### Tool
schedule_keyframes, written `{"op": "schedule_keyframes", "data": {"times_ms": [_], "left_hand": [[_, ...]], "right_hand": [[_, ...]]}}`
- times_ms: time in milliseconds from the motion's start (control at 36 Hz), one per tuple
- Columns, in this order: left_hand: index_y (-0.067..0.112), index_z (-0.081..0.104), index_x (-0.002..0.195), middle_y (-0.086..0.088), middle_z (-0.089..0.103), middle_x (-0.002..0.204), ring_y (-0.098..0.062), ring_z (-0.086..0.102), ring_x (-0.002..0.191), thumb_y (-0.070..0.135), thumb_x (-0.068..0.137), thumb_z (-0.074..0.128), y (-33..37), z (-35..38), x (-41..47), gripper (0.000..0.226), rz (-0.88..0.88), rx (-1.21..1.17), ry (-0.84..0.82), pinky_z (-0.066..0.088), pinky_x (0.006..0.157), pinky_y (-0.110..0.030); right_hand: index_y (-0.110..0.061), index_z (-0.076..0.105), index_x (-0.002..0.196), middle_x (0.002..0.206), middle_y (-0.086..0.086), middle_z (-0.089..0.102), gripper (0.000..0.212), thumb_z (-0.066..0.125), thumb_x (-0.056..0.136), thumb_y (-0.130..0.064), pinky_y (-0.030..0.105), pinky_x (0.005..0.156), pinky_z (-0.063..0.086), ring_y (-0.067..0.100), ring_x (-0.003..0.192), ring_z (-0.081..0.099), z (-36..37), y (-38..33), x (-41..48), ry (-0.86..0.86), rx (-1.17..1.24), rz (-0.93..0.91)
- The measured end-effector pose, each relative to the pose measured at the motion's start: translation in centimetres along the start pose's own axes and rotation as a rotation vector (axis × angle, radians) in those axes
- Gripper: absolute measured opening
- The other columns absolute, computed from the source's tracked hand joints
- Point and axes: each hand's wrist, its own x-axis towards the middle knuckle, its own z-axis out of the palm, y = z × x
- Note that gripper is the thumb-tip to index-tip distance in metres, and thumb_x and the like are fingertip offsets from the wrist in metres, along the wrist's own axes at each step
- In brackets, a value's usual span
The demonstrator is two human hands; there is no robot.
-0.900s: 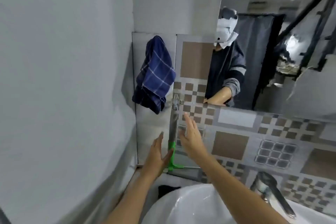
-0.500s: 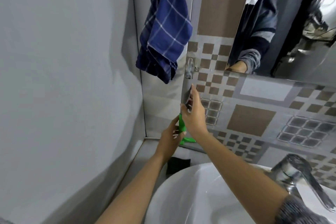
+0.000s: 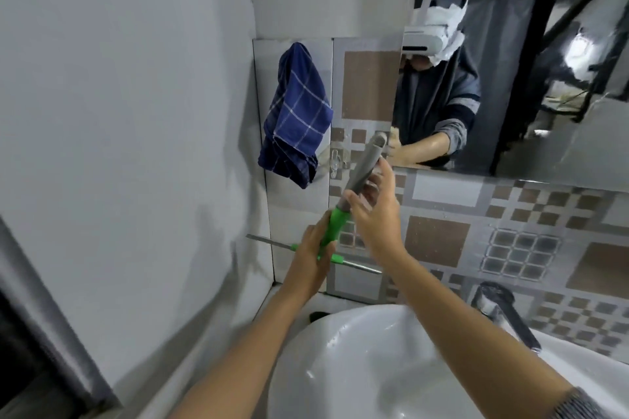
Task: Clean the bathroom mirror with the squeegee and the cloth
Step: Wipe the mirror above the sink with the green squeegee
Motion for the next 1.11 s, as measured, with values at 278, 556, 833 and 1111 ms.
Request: {"op": "schedule_keyframes", "data": {"times_ms": [278, 556, 833, 1111], "left_hand": [[0.042, 0.013, 0.141, -0.008, 0.045, 0.106, -0.022, 0.05, 0.091, 0.022, 0.098, 0.038, 8.8, 0.0, 2.0, 0.054, 0.269, 0.1, -0.089, 0.048, 0.084, -0.035], [0.04, 0.011, 0.138, -0.004, 0.049, 0.102, -0.02, 0.048, 0.086, 0.015, 0.097, 0.04, 14.6, 1.3, 4.4, 0.056, 0.452, 0.345, -0.232, 0.044, 0.078, -0.034], [0.031, 0.027, 0.141, -0.005, 0.054, 0.108, -0.02, 0.047, 0.099, 0.012, 0.096, 0.043, 20.0, 3.3, 8.1, 0.052, 0.638, 0.489, -0.289, 0.044, 0.087, -0.04], [0.02, 0.044, 0.135, -0.006, 0.061, 0.109, -0.019, 0.052, 0.098, 0.011, 0.091, 0.053, 26.7, 5.2, 12.7, 0.045, 0.885, 0.479, -0.196, 0.04, 0.086, -0.03]], "right_hand": [[-0.019, 0.017, 0.144, 0.142, 0.0, 0.036, 0.1, 0.081, 0.068, -0.013, 0.032, 0.11, 0.035, 0.013, 0.128, 0.04, -10.5, -6.8, 0.7, 0.164, -0.132, -0.167], [-0.014, 0.045, 0.128, 0.116, -0.003, 0.044, 0.071, 0.081, 0.069, -0.031, 0.008, 0.078, 0.033, 0.006, 0.103, 0.042, -21.3, -8.0, -0.6, 0.249, -0.515, -0.113], [-0.012, 0.059, 0.116, 0.114, 0.005, 0.065, 0.037, 0.064, 0.085, -0.03, 0.037, 0.114, 0.023, 0.022, 0.105, 0.059, -28.2, -8.9, -0.9, 0.014, -1.192, -0.269], [-0.014, 0.052, 0.128, 0.122, 0.008, 0.062, 0.046, 0.063, 0.085, -0.018, 0.041, 0.083, 0.051, 0.029, 0.106, 0.059, -27.0, -11.5, 1.9, 0.002, -1.103, -0.456]]}}
